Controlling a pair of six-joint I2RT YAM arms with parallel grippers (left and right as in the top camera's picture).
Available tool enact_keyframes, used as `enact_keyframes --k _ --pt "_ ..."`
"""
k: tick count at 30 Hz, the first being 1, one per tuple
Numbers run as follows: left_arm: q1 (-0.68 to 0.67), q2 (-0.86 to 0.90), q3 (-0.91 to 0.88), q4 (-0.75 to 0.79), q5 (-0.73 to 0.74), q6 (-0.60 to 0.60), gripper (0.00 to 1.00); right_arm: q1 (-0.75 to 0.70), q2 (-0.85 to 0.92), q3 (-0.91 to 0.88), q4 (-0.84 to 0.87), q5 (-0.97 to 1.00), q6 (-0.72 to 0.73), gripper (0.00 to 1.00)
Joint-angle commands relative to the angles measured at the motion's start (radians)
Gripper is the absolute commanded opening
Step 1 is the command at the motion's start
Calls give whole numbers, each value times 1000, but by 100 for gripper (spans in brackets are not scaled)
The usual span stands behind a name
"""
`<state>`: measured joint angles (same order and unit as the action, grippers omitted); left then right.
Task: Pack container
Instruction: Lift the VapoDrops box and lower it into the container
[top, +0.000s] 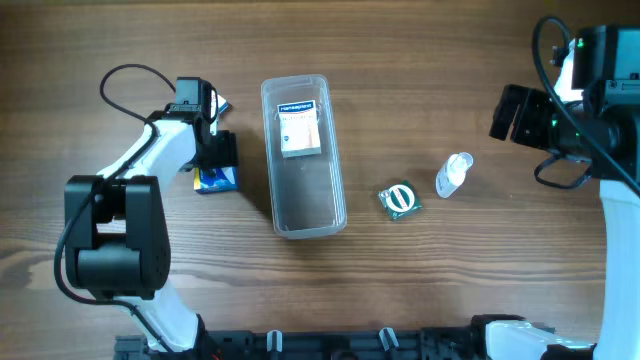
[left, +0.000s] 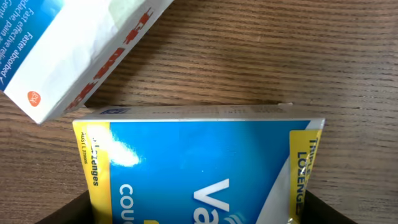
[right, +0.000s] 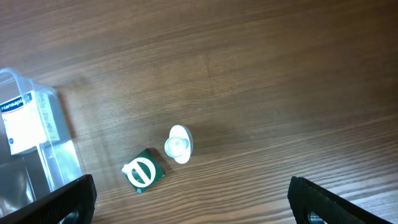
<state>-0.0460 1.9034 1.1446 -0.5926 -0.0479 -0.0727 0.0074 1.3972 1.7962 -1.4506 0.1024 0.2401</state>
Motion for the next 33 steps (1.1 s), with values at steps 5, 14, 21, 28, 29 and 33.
enact_keyframes --k 5,14,21,28,29,33 --pt "-3 -74 -11 -40 -13 8 74 -3 7 8 2 18 -5 100" --pt "-5 -321 31 -132 81 -121 73 -3 7 8 2 18 -4 100" --pt "-51 -511 48 -165 197 -245 68 -3 7 8 2 18 -4 100" --pt "-232 -546 50 -148 196 -359 68 -3 7 8 2 18 -5 100" --pt "-261 -546 50 -143 196 -375 68 -3 7 8 2 18 -4 100" --pt "-373 -544 51 -105 192 -412 68 -3 7 8 2 18 -4 100"
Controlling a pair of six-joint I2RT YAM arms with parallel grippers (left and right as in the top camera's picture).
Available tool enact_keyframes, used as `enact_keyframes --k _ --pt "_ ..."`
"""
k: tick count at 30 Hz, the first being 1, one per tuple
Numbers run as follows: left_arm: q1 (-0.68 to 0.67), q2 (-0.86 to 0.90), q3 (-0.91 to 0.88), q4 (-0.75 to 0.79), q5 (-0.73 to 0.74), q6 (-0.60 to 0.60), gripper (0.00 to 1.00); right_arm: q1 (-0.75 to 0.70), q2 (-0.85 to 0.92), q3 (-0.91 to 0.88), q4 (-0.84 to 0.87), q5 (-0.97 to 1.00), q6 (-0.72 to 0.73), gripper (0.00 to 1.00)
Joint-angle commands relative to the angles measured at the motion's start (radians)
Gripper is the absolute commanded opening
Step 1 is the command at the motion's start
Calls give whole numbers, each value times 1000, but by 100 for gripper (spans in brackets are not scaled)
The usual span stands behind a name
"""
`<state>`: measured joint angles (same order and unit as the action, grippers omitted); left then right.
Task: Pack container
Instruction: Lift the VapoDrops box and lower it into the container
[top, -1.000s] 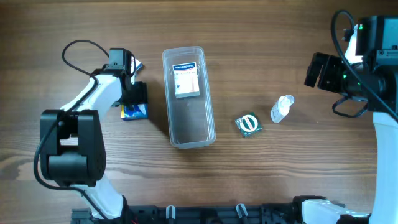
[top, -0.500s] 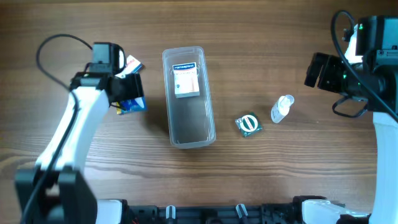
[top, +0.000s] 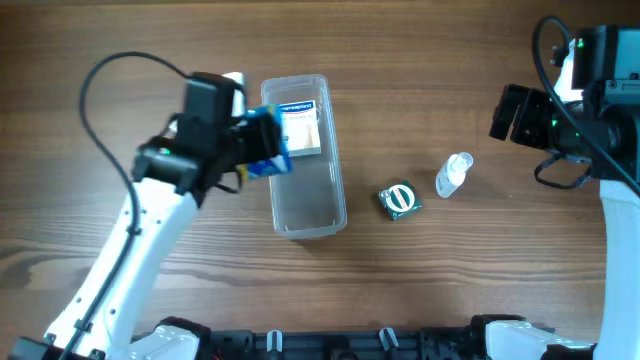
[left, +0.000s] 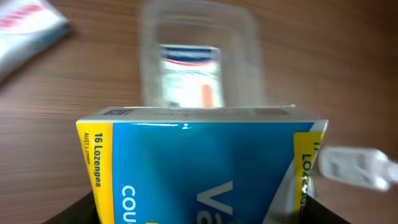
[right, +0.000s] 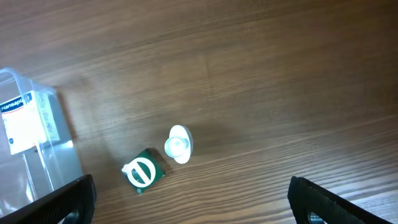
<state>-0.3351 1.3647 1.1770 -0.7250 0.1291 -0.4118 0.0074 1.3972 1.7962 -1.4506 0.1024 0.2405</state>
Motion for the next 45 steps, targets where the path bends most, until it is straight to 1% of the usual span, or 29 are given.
enact_keyframes --k 1,4,7,9,19,31,38,45 --pt "-109 -3 18 40 10 -77 67 -3 7 8 2 18 -5 100" --pt "-169 5 18 58 -43 -121 67 -3 7 8 2 18 -5 100" --pt "-223 26 18 61 -104 -121 67 -3 7 8 2 18 -5 100" --pt "-243 50 18 63 -117 -122 68 -3 7 8 2 18 -5 100" --pt "-249 181 18 66 -237 -125 72 -3 7 8 2 18 -5 100" --pt "-216 219 18 29 -269 -151 74 -3 7 8 2 18 -4 100" --pt "-216 294 18 80 -269 -150 75 -3 7 8 2 18 -4 100" --pt "-216 327 18 97 -269 -150 75 -3 7 8 2 18 -5 100"
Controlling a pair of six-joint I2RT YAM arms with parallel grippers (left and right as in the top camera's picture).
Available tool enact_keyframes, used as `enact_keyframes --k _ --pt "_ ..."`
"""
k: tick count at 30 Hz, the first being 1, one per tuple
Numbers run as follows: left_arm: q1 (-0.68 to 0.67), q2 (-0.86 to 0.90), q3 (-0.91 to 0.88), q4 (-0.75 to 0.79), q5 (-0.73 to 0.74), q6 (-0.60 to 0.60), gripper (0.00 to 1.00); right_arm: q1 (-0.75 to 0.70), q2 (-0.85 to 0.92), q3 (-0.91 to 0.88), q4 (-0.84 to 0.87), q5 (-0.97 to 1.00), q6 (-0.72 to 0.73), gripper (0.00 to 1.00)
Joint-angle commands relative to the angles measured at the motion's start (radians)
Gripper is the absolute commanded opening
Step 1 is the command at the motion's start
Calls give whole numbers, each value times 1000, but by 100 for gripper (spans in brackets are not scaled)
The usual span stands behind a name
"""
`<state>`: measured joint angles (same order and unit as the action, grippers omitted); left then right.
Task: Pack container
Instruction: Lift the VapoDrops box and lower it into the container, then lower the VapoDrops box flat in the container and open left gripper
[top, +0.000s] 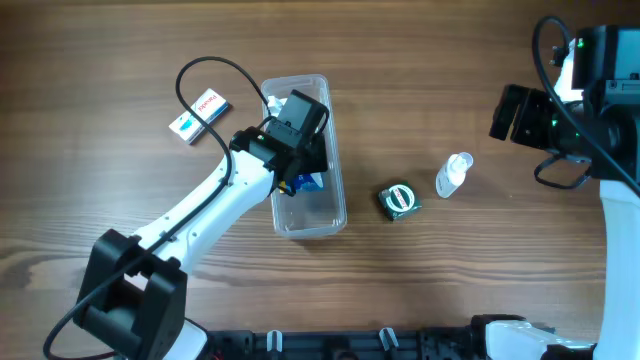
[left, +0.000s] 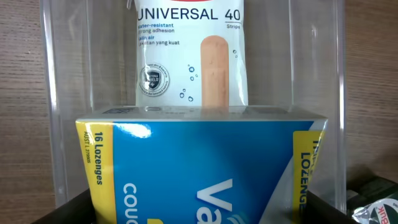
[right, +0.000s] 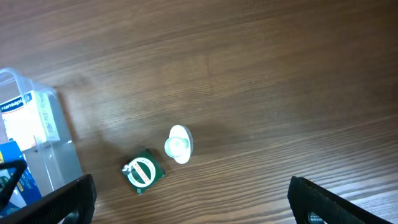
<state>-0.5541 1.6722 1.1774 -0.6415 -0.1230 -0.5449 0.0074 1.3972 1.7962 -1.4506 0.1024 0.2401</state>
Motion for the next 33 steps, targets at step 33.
enact_keyframes --k 33 --pt "3 159 18 71 -54 -10 81 -3 7 8 2 18 -4 100"
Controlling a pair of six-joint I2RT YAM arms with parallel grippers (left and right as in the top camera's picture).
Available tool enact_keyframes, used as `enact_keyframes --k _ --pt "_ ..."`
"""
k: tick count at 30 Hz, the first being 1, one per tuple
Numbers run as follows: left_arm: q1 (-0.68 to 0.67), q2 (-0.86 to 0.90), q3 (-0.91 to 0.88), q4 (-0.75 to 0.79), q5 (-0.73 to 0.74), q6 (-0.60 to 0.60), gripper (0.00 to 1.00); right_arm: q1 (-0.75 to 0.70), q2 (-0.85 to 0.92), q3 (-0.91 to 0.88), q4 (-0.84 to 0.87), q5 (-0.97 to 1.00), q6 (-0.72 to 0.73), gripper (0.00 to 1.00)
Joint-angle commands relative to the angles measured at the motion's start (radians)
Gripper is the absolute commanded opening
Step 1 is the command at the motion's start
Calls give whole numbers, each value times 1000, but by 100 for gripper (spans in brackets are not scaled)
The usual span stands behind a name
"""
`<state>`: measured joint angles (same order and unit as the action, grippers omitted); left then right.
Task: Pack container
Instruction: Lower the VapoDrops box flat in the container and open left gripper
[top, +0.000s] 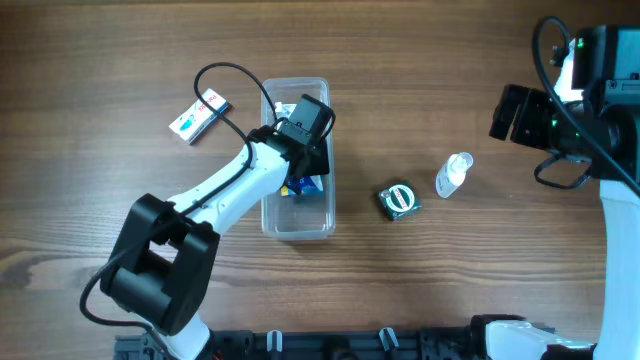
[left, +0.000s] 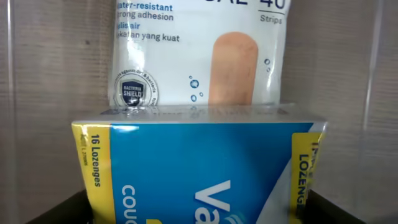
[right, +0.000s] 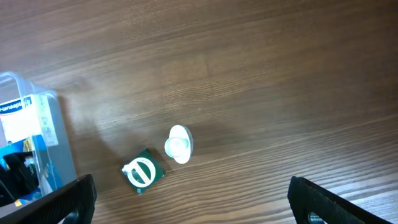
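The clear plastic container (top: 272, 215) lies lengthwise mid-table. My left gripper (top: 305, 158) is down inside it, shut on a blue and yellow lozenge box (left: 199, 165), whose edge shows in the overhead view as the lozenge box (top: 305, 186). Just beyond the box, a white plaster pack (left: 198, 59) lies flat on the container floor. Between the container walls (left: 9, 93), the left gripper (left: 199, 210) has its fingers at both ends of the box. High at the right edge, my right gripper (right: 199, 208) stands open and holds nothing.
A white box with red and blue print (top: 197, 116) lies left of the container. A green packet (top: 401, 200) and a small white bottle (top: 452, 175) lie to its right, also seen as the green packet (right: 143, 171) and bottle (right: 179, 143).
My left gripper sits lower in the container with the lozenge box, closer to the plaster pack. The container's near end has shifted a little to the left. The right arm has not moved.
My left gripper was shut on the lozenge box on the table left of the container, next to the white box. Then it held the box in the air beside the container, then inside it. Now it is lower there, still shut on the box.
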<state>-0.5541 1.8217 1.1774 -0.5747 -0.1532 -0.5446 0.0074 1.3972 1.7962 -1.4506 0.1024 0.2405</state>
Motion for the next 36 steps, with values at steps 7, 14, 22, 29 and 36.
enact_keyframes --k 7,14,22,29,36 --pt "2 9 23 4 -24 -10 84 -3 7 8 2 18 -5 100" --pt "2 -15 61 -35 -23 -10 84 -3 7 8 2 18 -5 100" --pt "2 -68 82 -61 -25 -10 83 -3 7 8 2 18 -5 100" --pt "2 -68 82 -80 -24 -10 80 -3 7 8 2 18 -5 100" --pt "2 -68 81 -144 -24 -10 78 -3 7 8 2 18 -5 100"
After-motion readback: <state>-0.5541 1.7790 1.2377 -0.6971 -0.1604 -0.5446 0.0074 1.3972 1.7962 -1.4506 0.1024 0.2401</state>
